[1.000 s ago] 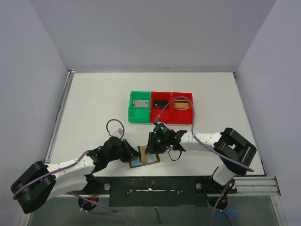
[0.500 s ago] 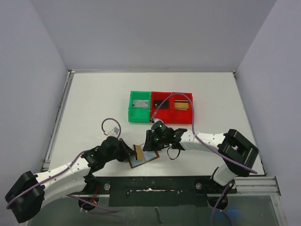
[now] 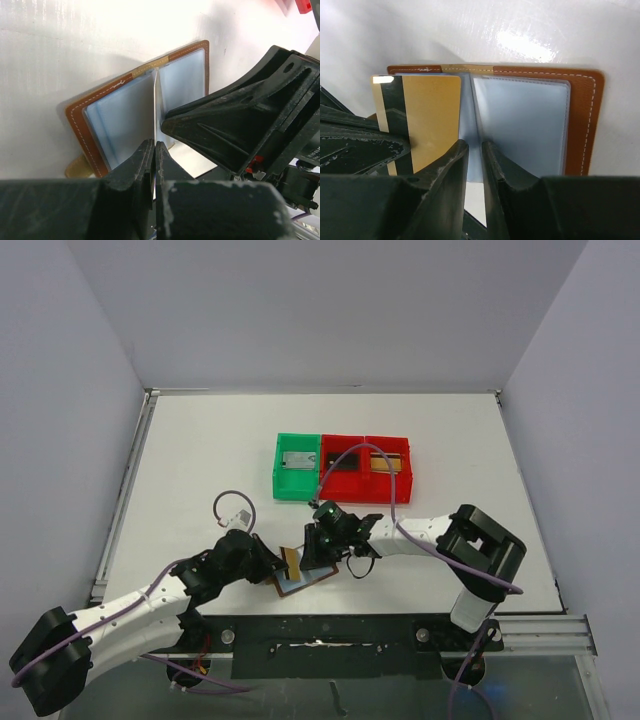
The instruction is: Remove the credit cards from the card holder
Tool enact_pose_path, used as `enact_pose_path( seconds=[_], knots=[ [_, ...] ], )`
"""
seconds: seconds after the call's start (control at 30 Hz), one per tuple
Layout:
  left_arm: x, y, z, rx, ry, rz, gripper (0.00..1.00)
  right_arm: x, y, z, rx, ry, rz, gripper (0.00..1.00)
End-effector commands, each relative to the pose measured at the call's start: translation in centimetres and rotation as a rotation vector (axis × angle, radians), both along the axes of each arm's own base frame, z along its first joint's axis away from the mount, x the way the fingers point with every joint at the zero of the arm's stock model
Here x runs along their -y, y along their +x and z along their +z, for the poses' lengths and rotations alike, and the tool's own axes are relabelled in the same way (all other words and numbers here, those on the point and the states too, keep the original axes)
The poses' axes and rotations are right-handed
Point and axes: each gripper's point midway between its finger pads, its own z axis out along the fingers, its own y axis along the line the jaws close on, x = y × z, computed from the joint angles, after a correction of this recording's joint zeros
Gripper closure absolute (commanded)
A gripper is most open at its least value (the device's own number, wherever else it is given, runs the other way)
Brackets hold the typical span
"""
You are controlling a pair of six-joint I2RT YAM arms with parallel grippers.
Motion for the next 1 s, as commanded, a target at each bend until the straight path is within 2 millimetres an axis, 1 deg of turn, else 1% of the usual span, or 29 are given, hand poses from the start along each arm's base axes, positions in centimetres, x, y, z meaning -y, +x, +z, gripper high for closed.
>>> enact_pose_path(
  seconds=[0.0, 0.07, 0.13, 0.2, 0.23, 0.3, 0.33, 0.43, 0.53, 0.57, 0.6, 0.67, 0.73, 0.77, 0.83, 0.97],
  knots=[
    [0.9, 1.3, 2.1, 0.057, -0.036, 0.003, 1.0, 0.3, 0.9, 0.6, 0.043, -0.044, -0.023, 0.79],
    [1.0, 1.3, 2.2, 0.062, -0.038, -0.006, 1.0, 0.5, 1.0, 1.0, 0.059, -0.045, -0.031, 0.79],
    [1.2, 1.3, 2.4, 0.07, -0.043, -0.018, 1.0, 0.4, 1.2, 1.9, 0.086, -0.014, -0.037, 0.77],
    [1.4, 1.4, 2.6, 0.079, -0.05, -0.025, 1.0, 0.2, 1.5, 3.3, 0.119, 0.033, -0.043, 0.71],
    [1.5, 1.4, 2.7, 0.083, -0.054, -0.029, 1.0, 0.2, 1.7, 4.3, 0.141, 0.056, -0.053, 0.67],
    [1.7, 1.4, 2.9, 0.095, -0.069, -0.039, 1.0, 0.6, 2.3, 5.2, 0.175, 0.065, -0.078, 0.62],
    [1.8, 1.3, 3.1, 0.104, -0.079, -0.047, 1.0, 1.0, 2.6, 5.9, 0.196, 0.076, -0.094, 0.6],
    [2.3, 1.4, 3.9, 0.129, -0.116, -0.061, 1.0, 2.2, 3.4, 7.1, 0.229, 0.117, -0.147, 0.56],
    [2.7, 1.5, 4.9, 0.164, -0.161, -0.073, 1.0, 4.2, 4.4, 7.9, 0.25, 0.177, -0.22, 0.53],
    [2.8, 1.5, 5.5, 0.181, -0.177, -0.074, 1.0, 4.8, 4.8, 9.0, 0.274, 0.216, -0.245, 0.49],
    [2.9, 1.6, 6.0, 0.197, -0.195, -0.075, 1.0, 5.6, 5.1, 9.6, 0.29, 0.24, -0.271, 0.44],
    [3.0, 1.8, 6.9, 0.227, -0.221, -0.071, 1.0, 7.1, 5.8, 10.5, 0.329, 0.268, -0.313, 0.39],
    [3.0, 2.0, 7.8, 0.256, -0.247, -0.063, 1.0, 8.4, 6.0, 10.9, 0.357, 0.271, -0.346, 0.33],
    [3.0, 2.1, 8.2, 0.271, -0.258, -0.061, 1.0, 8.8, 6.1, 11.5, 0.374, 0.285, -0.357, 0.29],
    [3.1, 2.2, 9.0, 0.293, -0.281, -0.06, 1.0, 9.3, 6.1, 12.3, 0.397, 0.306, -0.369, 0.28],
    [3.5, 2.2, 10.6, 0.336, -0.33, -0.073, 1.0, 9.7, 5.8, 13.9, 0.436, 0.371, -0.384, 0.26]
  ],
)
